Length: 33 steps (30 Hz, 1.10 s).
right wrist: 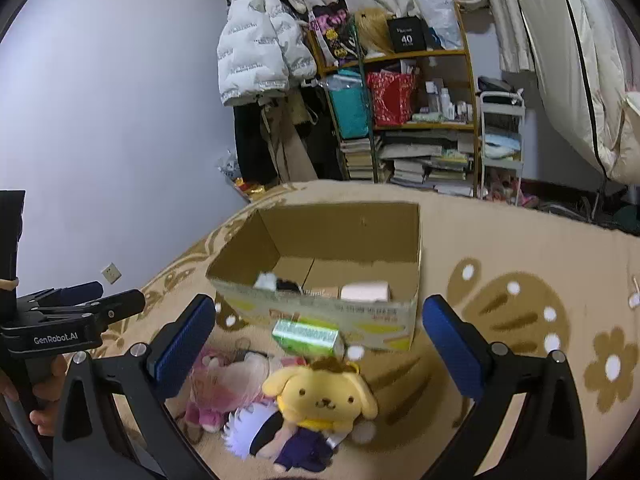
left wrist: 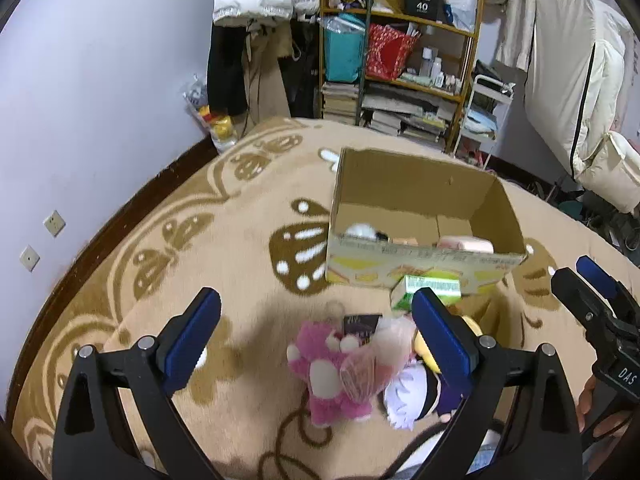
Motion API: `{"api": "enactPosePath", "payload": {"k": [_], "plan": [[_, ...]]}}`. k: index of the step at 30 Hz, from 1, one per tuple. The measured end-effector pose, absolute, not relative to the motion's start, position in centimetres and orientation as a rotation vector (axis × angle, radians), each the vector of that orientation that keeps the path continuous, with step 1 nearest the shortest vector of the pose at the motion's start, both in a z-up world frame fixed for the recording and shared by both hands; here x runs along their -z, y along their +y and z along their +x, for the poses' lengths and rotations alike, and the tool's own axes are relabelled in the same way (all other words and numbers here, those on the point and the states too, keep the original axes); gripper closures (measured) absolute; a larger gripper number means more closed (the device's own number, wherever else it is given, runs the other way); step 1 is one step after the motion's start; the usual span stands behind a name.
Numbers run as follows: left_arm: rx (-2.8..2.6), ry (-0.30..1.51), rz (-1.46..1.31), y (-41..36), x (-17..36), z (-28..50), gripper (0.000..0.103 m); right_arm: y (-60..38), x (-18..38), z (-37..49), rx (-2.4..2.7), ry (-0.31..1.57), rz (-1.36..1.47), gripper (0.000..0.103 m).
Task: Organize soft objects
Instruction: 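Withdraw both tools from the box back toward the toy pile, then grasp the pink teddy bear with the left tool while the right tool grasps the yellow dog plush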
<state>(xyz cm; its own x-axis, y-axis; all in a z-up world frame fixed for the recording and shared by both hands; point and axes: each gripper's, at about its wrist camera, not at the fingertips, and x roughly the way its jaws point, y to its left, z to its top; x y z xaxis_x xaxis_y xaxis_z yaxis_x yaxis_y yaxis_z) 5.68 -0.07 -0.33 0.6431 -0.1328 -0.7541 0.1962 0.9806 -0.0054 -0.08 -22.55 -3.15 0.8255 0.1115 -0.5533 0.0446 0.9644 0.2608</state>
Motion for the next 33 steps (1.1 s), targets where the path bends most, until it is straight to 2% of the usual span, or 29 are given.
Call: {"api": "enactPosePath", "payload": {"k": [33], "plan": [[0.163, 1.133, -0.021, 0.6, 9.5, 10.2, 0.007, -21.4, 12.2, 4.9, -0.033, 0.88, 0.302, 0.0]]}}
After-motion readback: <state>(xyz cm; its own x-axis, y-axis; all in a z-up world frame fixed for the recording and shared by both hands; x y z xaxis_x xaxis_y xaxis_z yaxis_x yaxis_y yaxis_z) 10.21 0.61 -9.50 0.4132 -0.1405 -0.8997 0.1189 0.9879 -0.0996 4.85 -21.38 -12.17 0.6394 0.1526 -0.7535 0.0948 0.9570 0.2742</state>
